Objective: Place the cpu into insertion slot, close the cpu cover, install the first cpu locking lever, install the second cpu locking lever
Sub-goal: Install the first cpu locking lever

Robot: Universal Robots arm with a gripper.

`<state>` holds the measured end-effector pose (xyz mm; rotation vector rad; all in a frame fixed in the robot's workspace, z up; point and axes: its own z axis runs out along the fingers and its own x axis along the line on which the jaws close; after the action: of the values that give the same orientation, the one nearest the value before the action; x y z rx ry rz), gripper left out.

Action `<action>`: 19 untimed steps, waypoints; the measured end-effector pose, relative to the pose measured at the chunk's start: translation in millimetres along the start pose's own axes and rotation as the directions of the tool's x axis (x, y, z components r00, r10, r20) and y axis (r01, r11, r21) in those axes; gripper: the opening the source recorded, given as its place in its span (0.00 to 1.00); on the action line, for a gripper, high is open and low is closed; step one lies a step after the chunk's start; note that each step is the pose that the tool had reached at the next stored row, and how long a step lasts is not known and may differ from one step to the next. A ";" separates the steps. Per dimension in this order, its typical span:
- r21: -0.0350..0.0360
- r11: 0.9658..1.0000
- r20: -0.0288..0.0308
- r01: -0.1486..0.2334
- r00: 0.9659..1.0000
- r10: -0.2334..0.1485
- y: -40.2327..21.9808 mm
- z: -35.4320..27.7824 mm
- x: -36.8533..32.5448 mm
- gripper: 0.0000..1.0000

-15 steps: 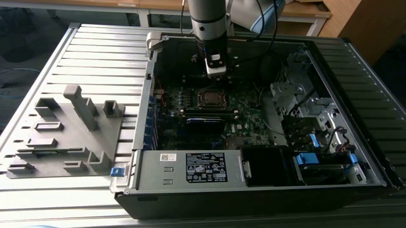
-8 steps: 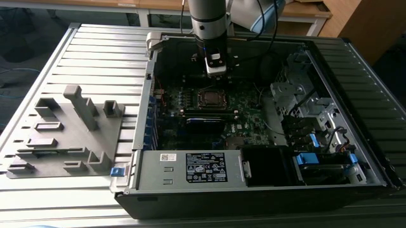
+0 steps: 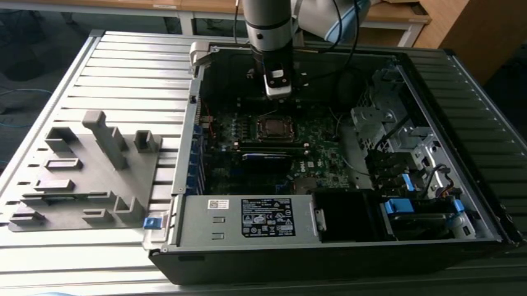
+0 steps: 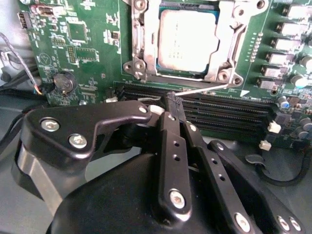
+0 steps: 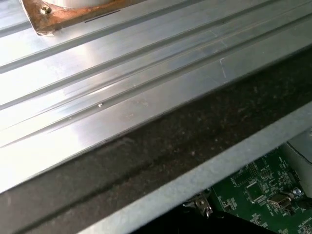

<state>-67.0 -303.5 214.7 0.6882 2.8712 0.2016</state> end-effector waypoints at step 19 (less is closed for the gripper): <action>-0.020 1.000 0.010 -0.002 1.000 0.002 -3.1 1.9 2.2 0.11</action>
<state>-69.9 -305.1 212.0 0.6860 2.8553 0.2264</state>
